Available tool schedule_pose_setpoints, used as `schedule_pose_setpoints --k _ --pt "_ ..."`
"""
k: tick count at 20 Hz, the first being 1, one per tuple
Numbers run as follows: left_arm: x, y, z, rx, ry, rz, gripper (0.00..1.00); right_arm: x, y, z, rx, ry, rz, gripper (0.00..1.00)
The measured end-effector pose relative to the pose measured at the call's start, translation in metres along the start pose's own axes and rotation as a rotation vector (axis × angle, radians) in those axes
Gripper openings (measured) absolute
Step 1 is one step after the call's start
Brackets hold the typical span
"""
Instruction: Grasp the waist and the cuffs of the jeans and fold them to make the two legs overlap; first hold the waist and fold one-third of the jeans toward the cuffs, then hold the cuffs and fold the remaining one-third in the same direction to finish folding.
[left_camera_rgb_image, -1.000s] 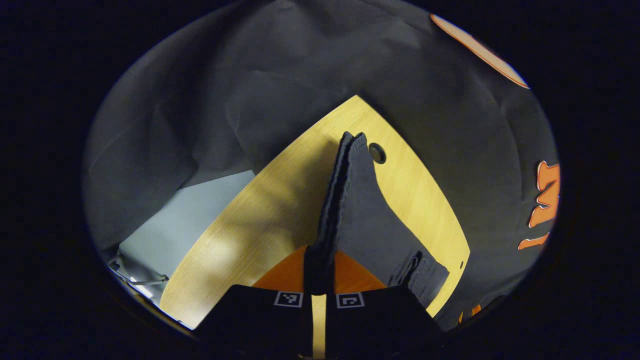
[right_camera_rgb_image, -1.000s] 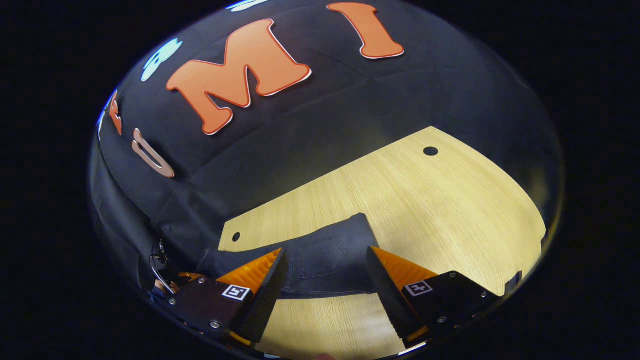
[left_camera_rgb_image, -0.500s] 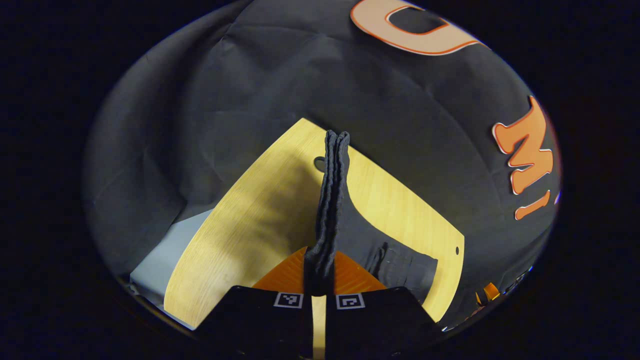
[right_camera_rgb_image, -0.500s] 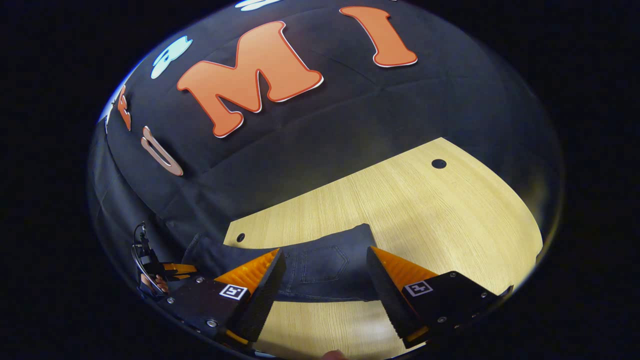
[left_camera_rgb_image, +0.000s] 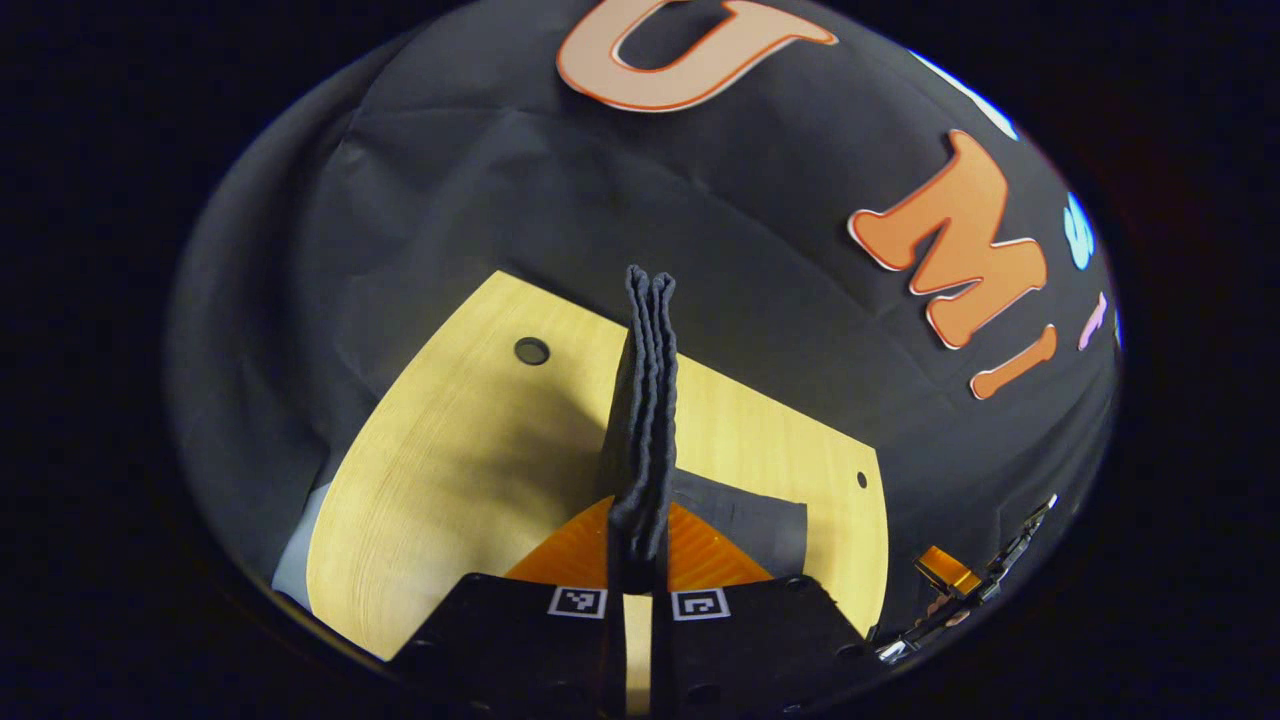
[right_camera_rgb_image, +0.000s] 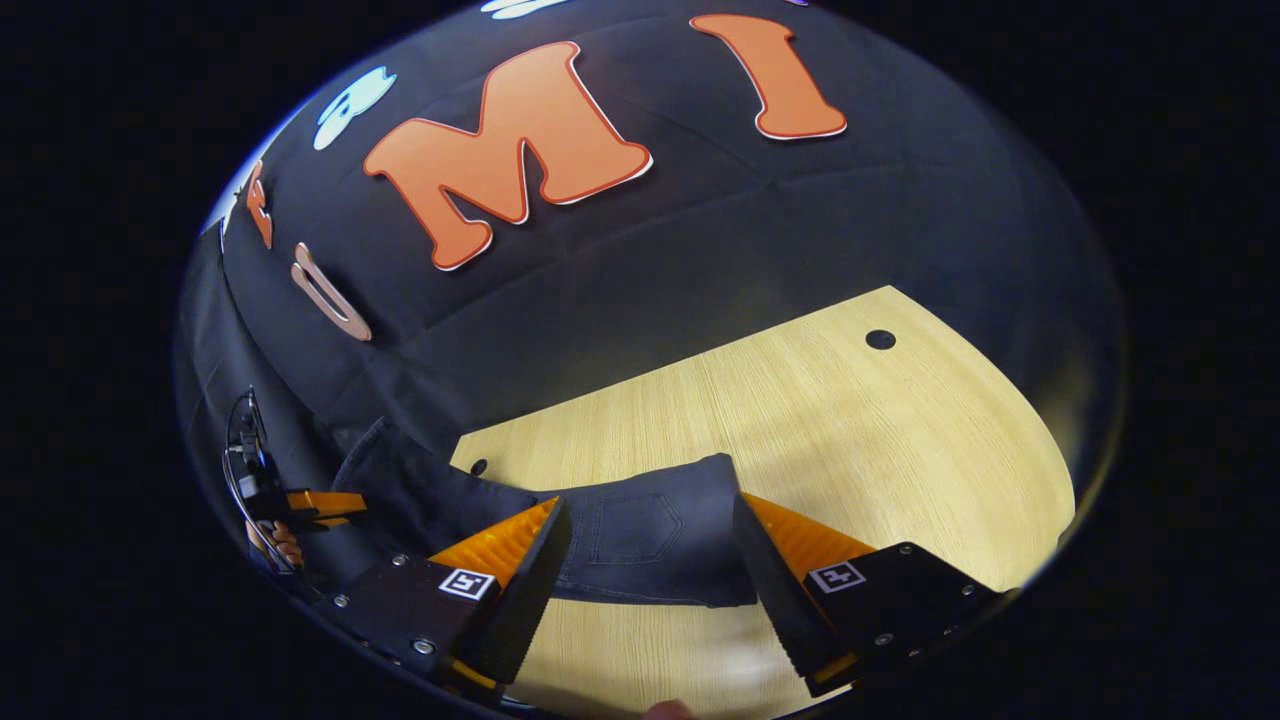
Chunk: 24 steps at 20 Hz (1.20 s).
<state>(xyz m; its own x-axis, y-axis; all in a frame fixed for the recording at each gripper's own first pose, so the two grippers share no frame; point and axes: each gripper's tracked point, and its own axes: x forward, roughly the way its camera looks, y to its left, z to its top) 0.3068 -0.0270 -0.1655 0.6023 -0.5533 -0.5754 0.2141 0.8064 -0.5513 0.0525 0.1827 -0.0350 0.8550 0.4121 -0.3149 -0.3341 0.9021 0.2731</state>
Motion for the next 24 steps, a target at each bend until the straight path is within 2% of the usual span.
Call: schedule_pose_setpoints --k 10,15,24 --pt "0.011 -0.103 -0.013 0.181 0.012 -0.119 0.1 -0.002 -0.033 0.007 0.009 -0.012 -0.049 0.98" --pt "0.03 -0.151 -0.034 0.261 0.056 -0.174 0.08 0.001 -0.037 0.006 0.0 -0.002 -0.054 0.98" --pt "0.076 -0.218 -0.088 0.353 0.191 -0.24 0.1 0.002 -0.069 0.001 0.01 0.022 -0.096 0.98"
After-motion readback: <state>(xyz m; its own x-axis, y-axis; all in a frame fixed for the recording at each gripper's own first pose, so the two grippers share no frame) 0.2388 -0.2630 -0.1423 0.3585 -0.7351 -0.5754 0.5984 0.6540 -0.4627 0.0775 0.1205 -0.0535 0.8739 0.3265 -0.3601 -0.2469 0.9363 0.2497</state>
